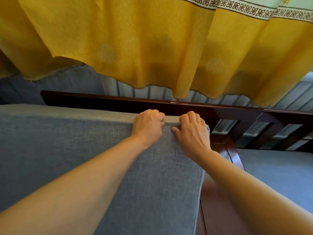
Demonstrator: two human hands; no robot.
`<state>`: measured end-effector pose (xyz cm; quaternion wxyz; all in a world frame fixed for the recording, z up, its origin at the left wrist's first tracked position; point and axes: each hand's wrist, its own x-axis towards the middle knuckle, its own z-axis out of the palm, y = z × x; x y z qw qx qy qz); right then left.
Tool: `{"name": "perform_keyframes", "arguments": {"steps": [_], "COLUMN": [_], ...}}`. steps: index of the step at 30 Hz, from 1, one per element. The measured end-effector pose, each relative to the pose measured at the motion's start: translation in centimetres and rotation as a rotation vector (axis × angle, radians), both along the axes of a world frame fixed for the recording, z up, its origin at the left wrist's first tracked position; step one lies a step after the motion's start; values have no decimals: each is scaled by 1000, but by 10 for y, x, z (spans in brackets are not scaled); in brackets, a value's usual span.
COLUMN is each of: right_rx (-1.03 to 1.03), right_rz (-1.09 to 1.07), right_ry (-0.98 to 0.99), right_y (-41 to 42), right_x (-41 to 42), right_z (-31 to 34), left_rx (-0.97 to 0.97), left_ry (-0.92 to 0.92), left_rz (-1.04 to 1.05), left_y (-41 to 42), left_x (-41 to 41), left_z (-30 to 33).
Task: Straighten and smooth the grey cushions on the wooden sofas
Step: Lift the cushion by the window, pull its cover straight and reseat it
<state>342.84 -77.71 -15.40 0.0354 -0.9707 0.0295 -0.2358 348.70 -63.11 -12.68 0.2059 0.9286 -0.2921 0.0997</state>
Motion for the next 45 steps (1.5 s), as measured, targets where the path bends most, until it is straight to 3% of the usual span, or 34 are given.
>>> {"name": "perform_keyframes", "arguments": {"steps": [8, 16, 19, 24, 31, 38, 45], "right_rx": [-16, -13, 16, 41, -45, -61, -95], "right_rz": [69, 129, 104, 89, 23, 0, -11], "right_ry": [-140, -44, -5, -179, -221, 2, -61], "right_y": [-9, -11, -12, -4, 19, 60, 113], "right_x": [24, 30, 33, 27, -28, -118, -186], "right_z": [-17, -10, -10, -7, 28, 86, 132], "left_rx": [-29, 88, 114, 74, -85, -153, -214], "left_ry": [-63, -339, -328, -281, -326, -369, -417], "left_rz": [-12, -20, -5, 24, -72, -203, -265], "left_y": [-5, -17, -21, -20, 1, 36, 87], "left_x": [-2, 8, 11, 4, -41, -112, -170], "left_z": [-13, -37, -36, -30, -9, 30, 75]}}
